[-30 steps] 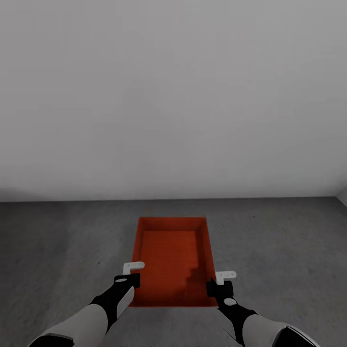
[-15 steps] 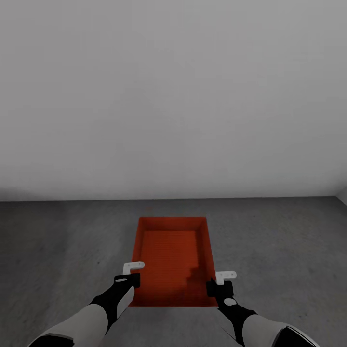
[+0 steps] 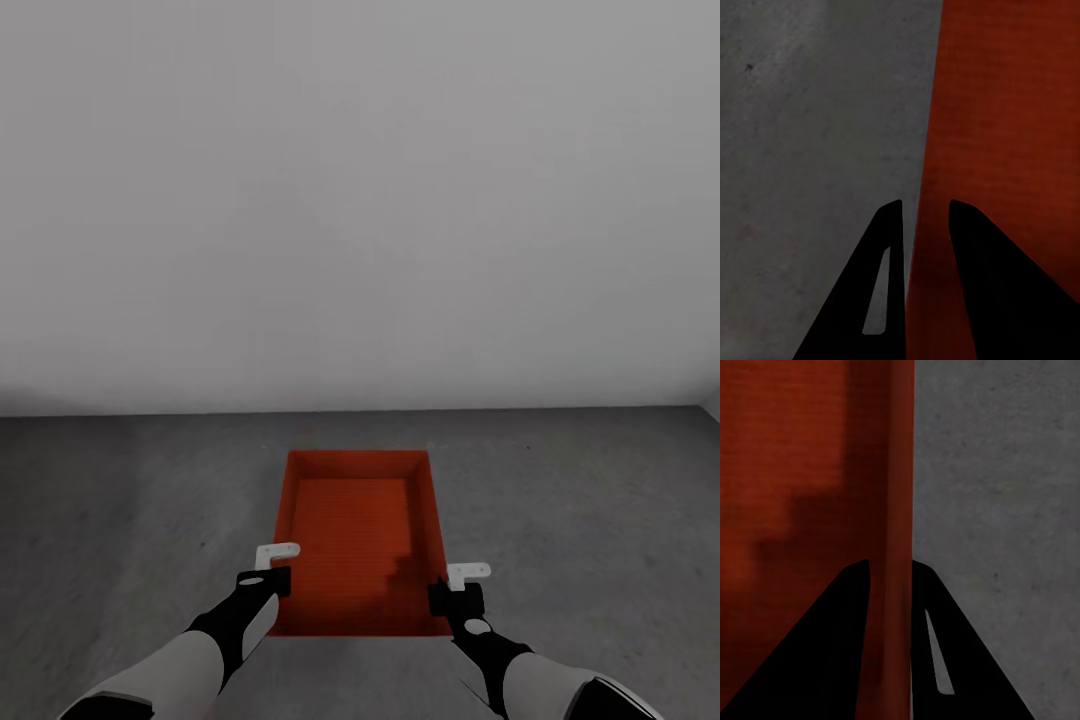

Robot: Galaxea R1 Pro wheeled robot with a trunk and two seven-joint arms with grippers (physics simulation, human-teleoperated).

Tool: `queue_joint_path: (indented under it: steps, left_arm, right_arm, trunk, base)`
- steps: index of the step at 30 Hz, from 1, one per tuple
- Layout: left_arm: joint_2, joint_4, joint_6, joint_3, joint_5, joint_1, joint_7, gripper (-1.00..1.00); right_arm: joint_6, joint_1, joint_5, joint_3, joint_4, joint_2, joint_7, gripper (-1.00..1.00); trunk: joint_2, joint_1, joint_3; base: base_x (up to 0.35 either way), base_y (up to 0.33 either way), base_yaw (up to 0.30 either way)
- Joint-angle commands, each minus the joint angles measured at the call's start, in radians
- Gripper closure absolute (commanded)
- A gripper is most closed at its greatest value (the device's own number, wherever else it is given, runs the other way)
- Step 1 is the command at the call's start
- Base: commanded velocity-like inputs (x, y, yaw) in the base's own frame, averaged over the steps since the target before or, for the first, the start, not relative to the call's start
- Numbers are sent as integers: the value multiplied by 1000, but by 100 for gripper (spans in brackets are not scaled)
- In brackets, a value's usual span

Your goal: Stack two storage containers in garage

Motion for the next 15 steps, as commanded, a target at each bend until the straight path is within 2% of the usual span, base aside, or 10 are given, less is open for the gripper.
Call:
queue_joint_path:
  steps: [1,15]
  left_arm:
    - [0,-3,5,-6,14,0,8,100]
    - [0,-3,6,-6,14,0,8,100]
  right_arm:
    - [-3,-1,-10,-61,0,1,-2,100]
    - [-5,-1,-10,-61,0,1,-3,100]
  trunk:
    - [-8,4,-4]
    - [-106,58,-48]
  base:
    - [0,0,0]
    - [0,0,0]
